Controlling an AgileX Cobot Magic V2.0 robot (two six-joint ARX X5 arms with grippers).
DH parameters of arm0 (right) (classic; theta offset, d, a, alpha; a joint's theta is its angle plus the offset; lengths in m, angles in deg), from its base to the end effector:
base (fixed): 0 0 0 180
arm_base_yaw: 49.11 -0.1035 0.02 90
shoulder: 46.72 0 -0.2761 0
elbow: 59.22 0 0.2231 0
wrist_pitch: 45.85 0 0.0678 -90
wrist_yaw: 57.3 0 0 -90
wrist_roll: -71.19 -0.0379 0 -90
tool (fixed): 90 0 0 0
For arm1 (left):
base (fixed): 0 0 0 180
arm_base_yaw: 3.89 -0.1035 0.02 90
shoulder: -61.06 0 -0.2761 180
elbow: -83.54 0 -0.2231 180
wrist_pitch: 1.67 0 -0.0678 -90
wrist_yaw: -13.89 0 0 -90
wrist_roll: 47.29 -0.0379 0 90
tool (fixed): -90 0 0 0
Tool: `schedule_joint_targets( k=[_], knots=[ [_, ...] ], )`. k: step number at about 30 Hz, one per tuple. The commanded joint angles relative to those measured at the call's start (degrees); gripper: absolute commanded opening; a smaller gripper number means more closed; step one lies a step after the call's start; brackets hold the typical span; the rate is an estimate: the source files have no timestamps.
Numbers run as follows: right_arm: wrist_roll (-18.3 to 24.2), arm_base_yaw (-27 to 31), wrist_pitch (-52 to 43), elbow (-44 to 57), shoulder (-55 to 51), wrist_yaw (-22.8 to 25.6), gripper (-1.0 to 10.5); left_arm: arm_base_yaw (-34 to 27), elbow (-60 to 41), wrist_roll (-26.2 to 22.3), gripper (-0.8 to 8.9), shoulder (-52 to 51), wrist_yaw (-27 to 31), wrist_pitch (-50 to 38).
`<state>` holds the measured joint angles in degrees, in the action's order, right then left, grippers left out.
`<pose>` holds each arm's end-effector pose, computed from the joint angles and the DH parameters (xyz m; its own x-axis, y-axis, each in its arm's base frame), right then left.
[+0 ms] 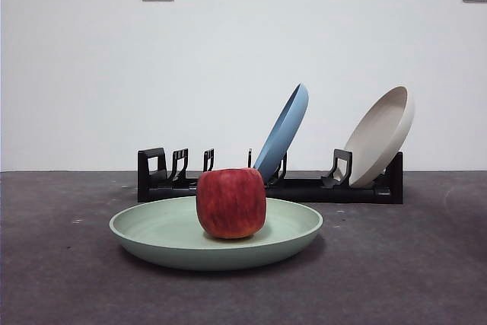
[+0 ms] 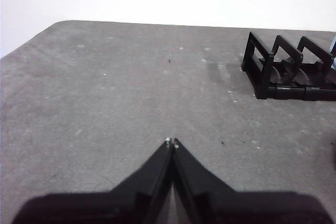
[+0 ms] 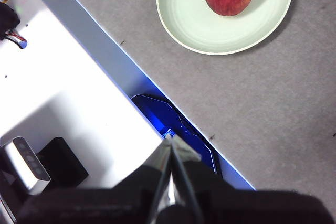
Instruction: Take the green plate from the plate rack,put the plate on the table,take the apple from the table,put the apple in the plate
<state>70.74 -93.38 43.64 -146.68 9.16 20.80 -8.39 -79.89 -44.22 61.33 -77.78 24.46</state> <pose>0.0740 0.0830 0.3600 0.2283 0.5105 -0.8290 -0.7567 0.6288 0.1789 0.0621 0.0038 0.1494 0.9842 0.0482 -0.1707 -0.0588 0.9966 -0.0577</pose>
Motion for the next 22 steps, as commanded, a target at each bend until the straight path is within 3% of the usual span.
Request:
schedule_joint_targets(
  k=[1, 6, 11, 13, 17, 22],
  knots=[
    [-0.1, 0.0, 0.0, 0.3, -0.1, 0.1, 0.0, -0.1, -0.7, 0.3, -0.03, -0.2, 0.0, -0.2],
    [-0.1, 0.3, 0.0, 0.3, -0.3, 0.2, 0.0, -0.1, -0.7, 0.3, -0.03, -0.2, 0.0, -0.2],
    [7.1, 6.5, -5.3, 0.5, -4.2, -0.2, 0.0, -0.1, -0.7, 0.3, -0.03, -0.2, 0.0, -0.1],
    [7.1, 11.3, -12.8, 1.3, -6.8, -3.1, 0.0, -0.1, -0.7, 0.3, -0.03, -0.2, 0.0, -0.2],
    [8.0, 23.3, -24.3, 6.0, -13.1, -13.3, 0.0, -0.1, -0.7, 0.3, -0.03, -0.2, 0.0, -0.2],
    [9.6, 37.1, -35.1, 18.1, -22.7, -13.3, 0.0, -0.1, -0.7, 0.3, -0.03, -0.2, 0.0, -0.2]
  ],
)
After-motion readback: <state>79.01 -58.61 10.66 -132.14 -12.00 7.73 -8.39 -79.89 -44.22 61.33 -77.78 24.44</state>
